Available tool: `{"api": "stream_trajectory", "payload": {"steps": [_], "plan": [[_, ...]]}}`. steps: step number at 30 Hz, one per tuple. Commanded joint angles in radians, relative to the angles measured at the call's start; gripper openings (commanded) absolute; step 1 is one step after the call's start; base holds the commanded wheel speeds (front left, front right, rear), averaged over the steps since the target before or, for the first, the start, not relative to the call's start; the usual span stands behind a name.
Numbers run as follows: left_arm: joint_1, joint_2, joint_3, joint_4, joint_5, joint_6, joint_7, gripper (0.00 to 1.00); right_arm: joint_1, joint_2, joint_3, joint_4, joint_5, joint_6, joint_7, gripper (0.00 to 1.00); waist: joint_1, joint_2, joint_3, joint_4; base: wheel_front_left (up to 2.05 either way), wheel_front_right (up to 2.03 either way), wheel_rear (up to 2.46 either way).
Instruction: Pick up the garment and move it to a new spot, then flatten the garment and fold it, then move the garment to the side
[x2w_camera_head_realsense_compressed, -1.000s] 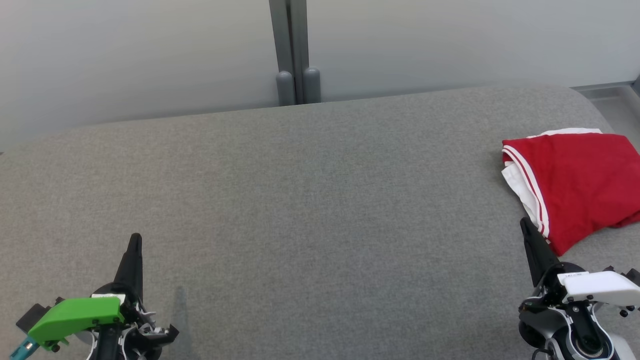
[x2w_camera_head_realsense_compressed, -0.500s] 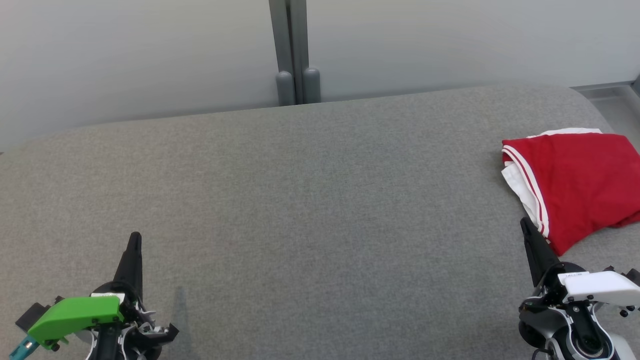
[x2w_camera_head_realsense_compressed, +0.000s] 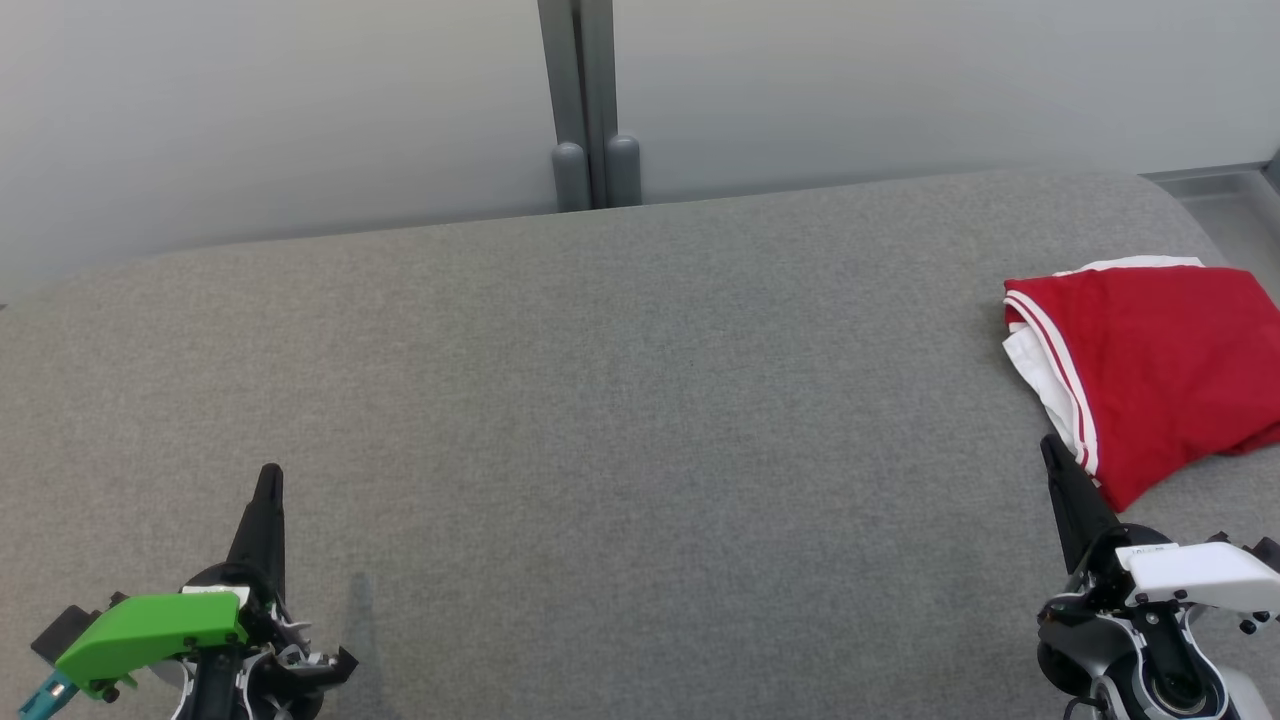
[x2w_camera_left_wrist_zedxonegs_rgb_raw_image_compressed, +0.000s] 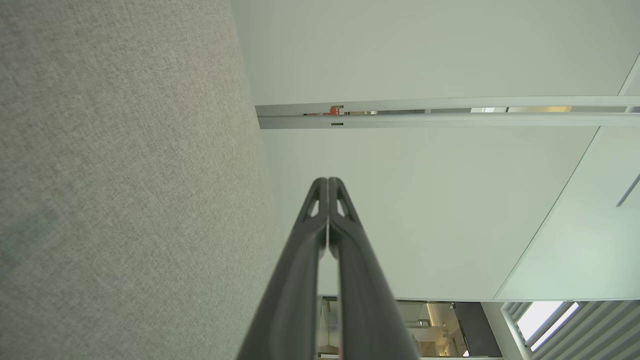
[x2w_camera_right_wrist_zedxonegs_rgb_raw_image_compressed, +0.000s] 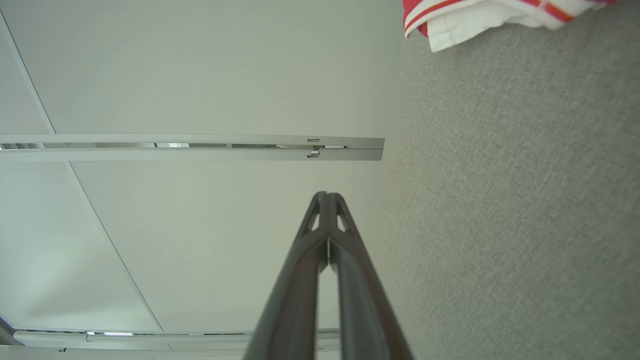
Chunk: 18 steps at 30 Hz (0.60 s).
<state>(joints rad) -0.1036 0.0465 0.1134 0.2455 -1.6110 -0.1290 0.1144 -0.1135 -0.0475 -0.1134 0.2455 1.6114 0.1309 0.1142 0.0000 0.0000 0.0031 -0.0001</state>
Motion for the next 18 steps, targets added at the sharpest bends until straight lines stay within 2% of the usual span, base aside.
{"api": "stream_trajectory", "payload": {"steps": [1,18], "plan": [[-0.011,0.007,0.002,-0.002,-0.004,-0.003,0.003,0.00,0.010,-0.005,-0.002,-0.004,0.003,0.000,0.003,0.00,0.0000,0.0000,0.000,0.000,0.00,0.00,0.00],[-0.011,0.007,0.002,-0.002,-0.004,-0.003,0.003,0.00,0.010,-0.005,-0.002,-0.004,0.003,0.000,0.003,0.00,0.0000,0.0000,0.000,0.000,0.00,0.00,0.00]]}}
